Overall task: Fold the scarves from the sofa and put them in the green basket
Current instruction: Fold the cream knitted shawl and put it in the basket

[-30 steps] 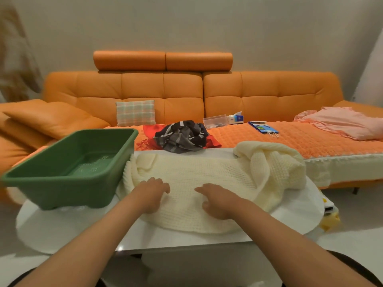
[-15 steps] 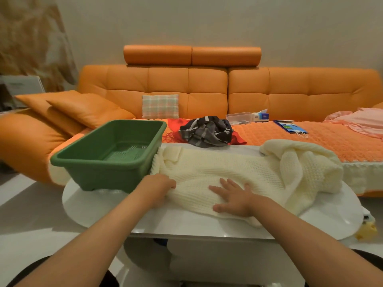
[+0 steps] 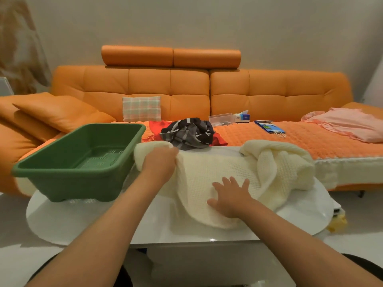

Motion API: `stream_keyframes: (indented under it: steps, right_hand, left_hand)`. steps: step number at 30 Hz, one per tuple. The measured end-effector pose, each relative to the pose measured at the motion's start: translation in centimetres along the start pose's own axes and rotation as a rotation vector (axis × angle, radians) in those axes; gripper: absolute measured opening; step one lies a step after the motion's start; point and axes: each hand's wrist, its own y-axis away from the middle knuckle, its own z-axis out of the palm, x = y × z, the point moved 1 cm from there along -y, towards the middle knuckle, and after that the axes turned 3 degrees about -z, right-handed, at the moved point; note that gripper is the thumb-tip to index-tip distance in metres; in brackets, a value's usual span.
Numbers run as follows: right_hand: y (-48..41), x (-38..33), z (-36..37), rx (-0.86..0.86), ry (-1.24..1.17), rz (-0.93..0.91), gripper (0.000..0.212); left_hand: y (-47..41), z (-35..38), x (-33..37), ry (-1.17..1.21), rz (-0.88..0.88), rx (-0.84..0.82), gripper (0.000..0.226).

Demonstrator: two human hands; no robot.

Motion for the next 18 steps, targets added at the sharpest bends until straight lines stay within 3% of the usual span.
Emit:
stream_keyframes:
  steps: [4, 7, 10, 13, 16, 18]
  right_hand:
    - [0.0, 4.3, -1.4, -0.007, -0.006, 0.068, 0.059]
    - [0.3, 7.2, -1.9, 0.024, 0.044, 0.101, 0.058]
    - [1.2, 9.5, -1.6, 0.012, 0.114, 0.134, 0.061]
    - [1.8, 10.7, -1.2, -0.012, 0.092, 0.149, 0.073]
    - [1.8, 10.9, -0.8, -0.048, 0.027, 0.153, 0.083]
    - [1.4, 10.6, -0.3, -0.083, -0.105, 0.148, 0.083]
  left_hand:
    - [0.2, 0.5, 4.8, 0.479, 0.23, -0.068, 0.038]
    - [1.5, 2.0, 7.9, 0.606, 0.385, -0.364, 0.04]
    - [2.1, 3.8, 9.7, 0.676, 0.331, -0.618, 0.047]
    - [2.0, 5.1, 10.4, 0.543, 0.327, -0.624, 0.068]
    - [2.5, 6.0, 10.4, 0.337, 0.329, -0.831, 0.103]
    - [2.5, 6.6, 9.9, 0.165, 0.334, -0.845, 0.11]
